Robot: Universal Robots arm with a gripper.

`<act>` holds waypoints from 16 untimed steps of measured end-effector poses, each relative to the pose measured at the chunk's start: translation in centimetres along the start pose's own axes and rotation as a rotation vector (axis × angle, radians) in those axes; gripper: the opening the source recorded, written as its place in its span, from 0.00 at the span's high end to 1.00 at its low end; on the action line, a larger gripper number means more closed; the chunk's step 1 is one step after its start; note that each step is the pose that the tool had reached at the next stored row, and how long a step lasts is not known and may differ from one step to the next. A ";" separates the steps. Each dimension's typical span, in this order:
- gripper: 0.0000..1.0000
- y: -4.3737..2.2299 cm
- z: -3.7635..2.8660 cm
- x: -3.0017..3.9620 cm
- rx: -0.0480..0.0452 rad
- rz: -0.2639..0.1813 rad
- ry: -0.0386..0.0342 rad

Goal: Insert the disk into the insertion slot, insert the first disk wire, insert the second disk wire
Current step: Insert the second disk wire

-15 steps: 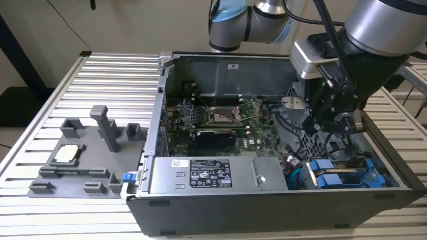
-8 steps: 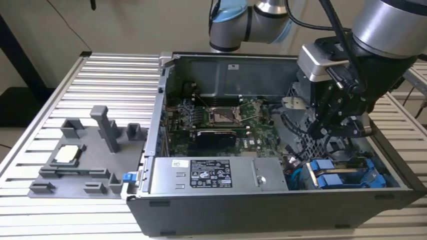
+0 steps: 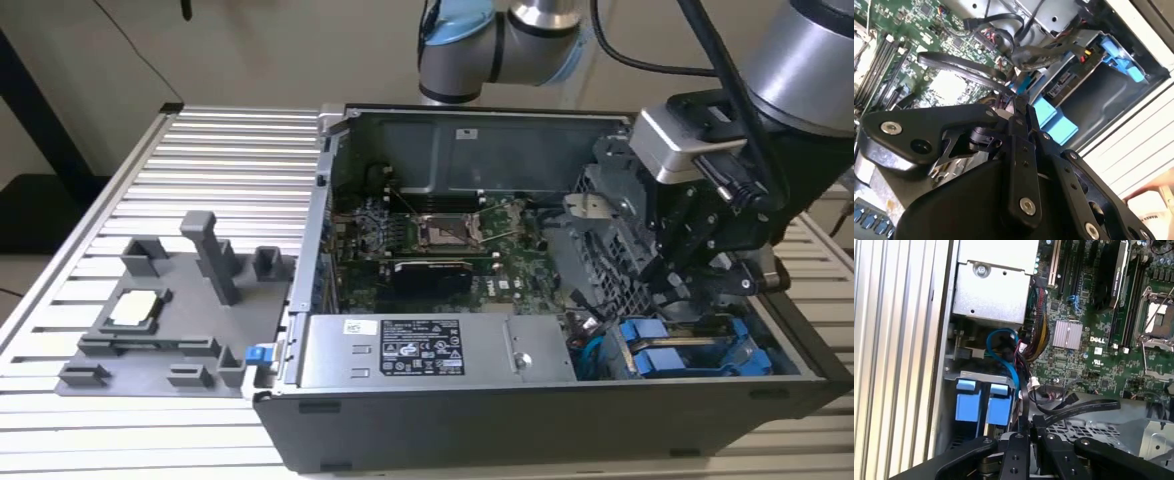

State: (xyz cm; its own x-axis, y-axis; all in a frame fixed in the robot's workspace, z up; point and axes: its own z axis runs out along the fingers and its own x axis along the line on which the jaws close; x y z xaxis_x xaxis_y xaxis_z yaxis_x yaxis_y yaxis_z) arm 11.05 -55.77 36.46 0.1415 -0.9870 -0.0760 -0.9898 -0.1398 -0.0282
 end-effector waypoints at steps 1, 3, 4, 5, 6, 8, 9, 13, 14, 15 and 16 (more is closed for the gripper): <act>0.84 -0.10 0.02 0.25 0.0000 0.000 -0.0001; 0.84 -0.37 0.07 0.77 0.0000 0.000 0.0000; 0.84 -0.52 0.10 1.01 -0.0001 0.000 0.0000; 0.84 -0.65 0.14 1.25 -0.0002 0.000 -0.0001; 0.84 -0.75 0.17 1.46 -0.0004 0.000 -0.0001; 0.84 -0.94 0.24 1.83 -0.0004 0.000 -0.0002; 0.84 -0.99 0.29 1.96 -0.0003 0.000 -0.0007; 0.84 -1.01 0.57 2.08 0.0027 0.021 -0.0103; 0.84 -1.01 0.62 2.09 0.0037 0.029 -0.0132; 0.84 -1.01 0.66 2.10 0.0047 0.035 -0.0163; 0.84 -1.02 0.67 2.11 0.0054 0.040 -0.0188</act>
State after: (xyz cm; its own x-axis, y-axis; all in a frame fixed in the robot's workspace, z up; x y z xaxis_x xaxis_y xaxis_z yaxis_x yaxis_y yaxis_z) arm 12.37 -57.66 35.66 0.1024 -0.9901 -0.0959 -0.9945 -0.0999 -0.0301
